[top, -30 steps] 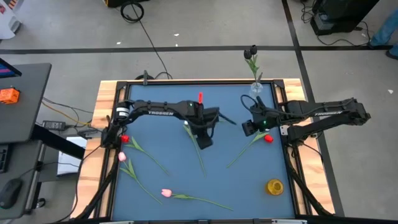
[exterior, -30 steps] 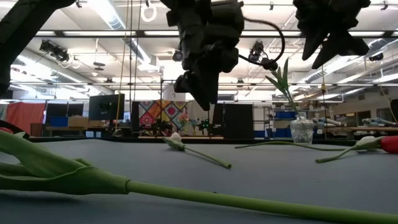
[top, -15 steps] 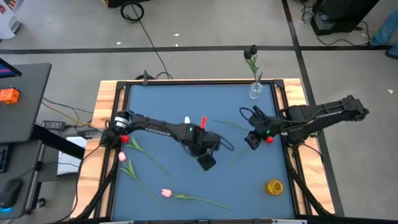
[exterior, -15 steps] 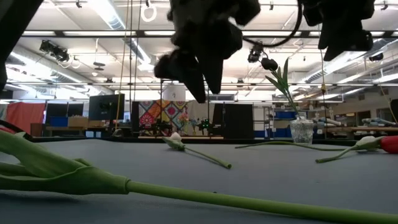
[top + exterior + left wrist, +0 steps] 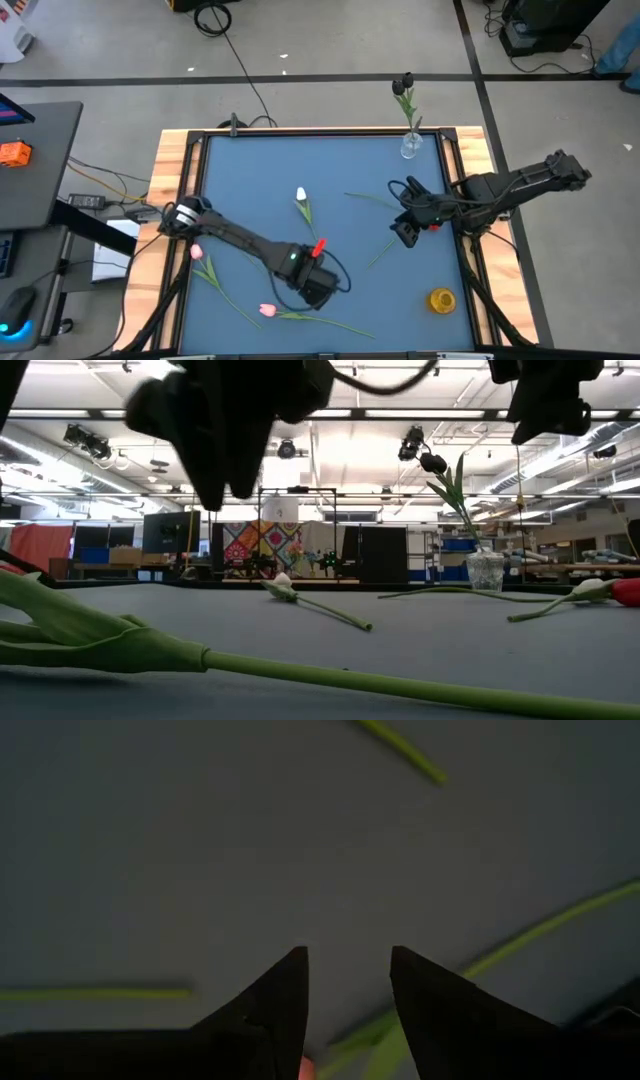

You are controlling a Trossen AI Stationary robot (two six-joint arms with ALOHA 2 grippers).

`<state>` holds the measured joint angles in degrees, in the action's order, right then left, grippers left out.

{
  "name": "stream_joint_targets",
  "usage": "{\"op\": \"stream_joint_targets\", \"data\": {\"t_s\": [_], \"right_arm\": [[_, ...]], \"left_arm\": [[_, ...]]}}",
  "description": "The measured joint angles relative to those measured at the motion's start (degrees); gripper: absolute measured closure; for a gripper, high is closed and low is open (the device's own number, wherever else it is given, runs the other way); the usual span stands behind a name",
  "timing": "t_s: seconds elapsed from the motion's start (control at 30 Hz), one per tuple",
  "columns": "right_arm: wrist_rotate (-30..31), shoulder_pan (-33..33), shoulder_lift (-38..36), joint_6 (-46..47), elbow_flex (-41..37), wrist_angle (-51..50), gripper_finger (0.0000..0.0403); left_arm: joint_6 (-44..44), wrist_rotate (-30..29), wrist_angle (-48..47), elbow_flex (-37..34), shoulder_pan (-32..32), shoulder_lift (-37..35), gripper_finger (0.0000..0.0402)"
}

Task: Sort flowers into vase by color
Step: Put the left white tulip into the transparent vase

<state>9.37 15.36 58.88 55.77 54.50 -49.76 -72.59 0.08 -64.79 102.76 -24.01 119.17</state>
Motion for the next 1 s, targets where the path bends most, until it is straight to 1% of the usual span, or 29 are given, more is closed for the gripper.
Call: {"op": "stream_joint_targets", "data": {"t_s": [0.27, 0.4, 0.53, 0.63, 0.73, 0.83, 0.9, 1.0], "right_arm": [[-0.3, 2.7, 0.0, 0.1, 0.0, 0.0, 0.0243], [-0.4, 3.6, 0.0, 0.2, 0.0, -0.1, 0.0243], [-0.4, 4.7, 0.0, 0.2, 0.0, -0.1, 0.0243], [0.7, 5.3, 0.0, 0.2, 0.0, -0.1, 0.0243], [2.4, 5.4, 0.0, 0.2, 0.0, -0.1, 0.0243], [3.1, 5.4, 0.0, 0.2, 0.0, -0.1, 0.0243], [3.0, 5.4, 0.0, 0.5, 0.0, -0.1, 0.0243], [3.0, 5.4, 0.0, 2.0, 0.0, 0.0, 0.0243]], "left_arm": [[-6.9, -0.1, 0.5, 0.0, -4.6, 0.0, 0.0251], [-13.6, -0.4, 2.0, 0.0, -7.2, 0.0, 0.0251], [-21.1, -3.3, 8.7, 0.0, -10.3, 0.0, 0.0251], [-28.7, -6.7, 8.9, 0.0, -12.3, 0.0, 0.0251], [-33.8, -10.3, 8.7, 0.0, -13.5, 0.0, 0.0251], [-35.4, -11.5, 8.7, 0.0, -13.1, 0.0, 0.0251], [-35.1, -12.6, 8.5, 0.0, -11.7, 0.0, 0.0251], [-31.3, -14.2, 8.2, 0.0, -7.7, 0.0, 0.0251]]}}
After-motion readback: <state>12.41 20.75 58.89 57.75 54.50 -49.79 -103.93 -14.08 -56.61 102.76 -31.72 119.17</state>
